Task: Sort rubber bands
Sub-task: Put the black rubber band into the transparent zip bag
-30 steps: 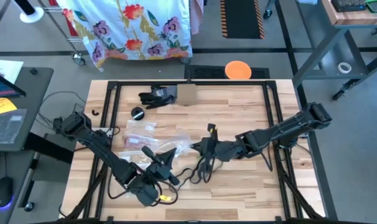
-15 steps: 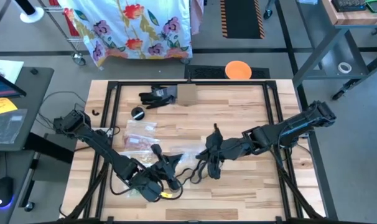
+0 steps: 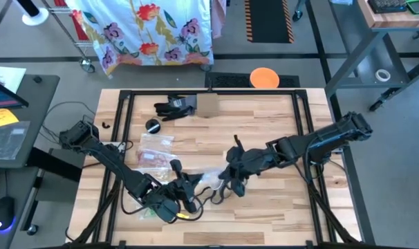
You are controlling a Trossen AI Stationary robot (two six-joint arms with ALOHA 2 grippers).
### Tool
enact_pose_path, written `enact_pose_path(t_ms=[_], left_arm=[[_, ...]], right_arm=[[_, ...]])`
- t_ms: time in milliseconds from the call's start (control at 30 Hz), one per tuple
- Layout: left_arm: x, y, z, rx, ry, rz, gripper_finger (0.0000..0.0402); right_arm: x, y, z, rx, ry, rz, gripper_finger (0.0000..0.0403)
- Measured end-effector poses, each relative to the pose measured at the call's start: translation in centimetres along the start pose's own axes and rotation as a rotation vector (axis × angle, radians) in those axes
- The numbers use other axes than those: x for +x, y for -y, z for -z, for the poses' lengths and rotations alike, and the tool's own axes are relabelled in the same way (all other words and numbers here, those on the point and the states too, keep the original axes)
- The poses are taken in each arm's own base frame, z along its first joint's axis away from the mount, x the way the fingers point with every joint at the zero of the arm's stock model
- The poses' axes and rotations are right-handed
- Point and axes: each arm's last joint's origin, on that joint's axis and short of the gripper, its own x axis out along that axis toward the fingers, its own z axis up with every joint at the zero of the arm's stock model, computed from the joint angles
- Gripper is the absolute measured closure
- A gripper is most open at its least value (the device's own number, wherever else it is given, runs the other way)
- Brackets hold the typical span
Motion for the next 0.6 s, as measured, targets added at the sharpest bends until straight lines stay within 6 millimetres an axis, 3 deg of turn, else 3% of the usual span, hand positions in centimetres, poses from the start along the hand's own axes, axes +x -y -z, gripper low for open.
enact_pose_path(t_ms=[133, 433, 600], left_arm=[[0.0, 0.0, 0.0, 0.023, 0.000, -0.001, 0.0351], [-0.2, -0.3, 1.0, -0.107, -0.030, -0.102, 0.0177], [-0.3, -0.4, 1.8, -0.178, -0.081, -0.070, 0.0145]], right_arm=[[0.0, 1.1, -0.1, 0.029, -0.030, 0.063, 0.0403], [-0.2, 4.1, -0.4, 0.116, -0.106, 0.242, 0.0403], [-0.4, 5.5, -0.3, 0.168, -0.156, 0.324, 0.0403]])
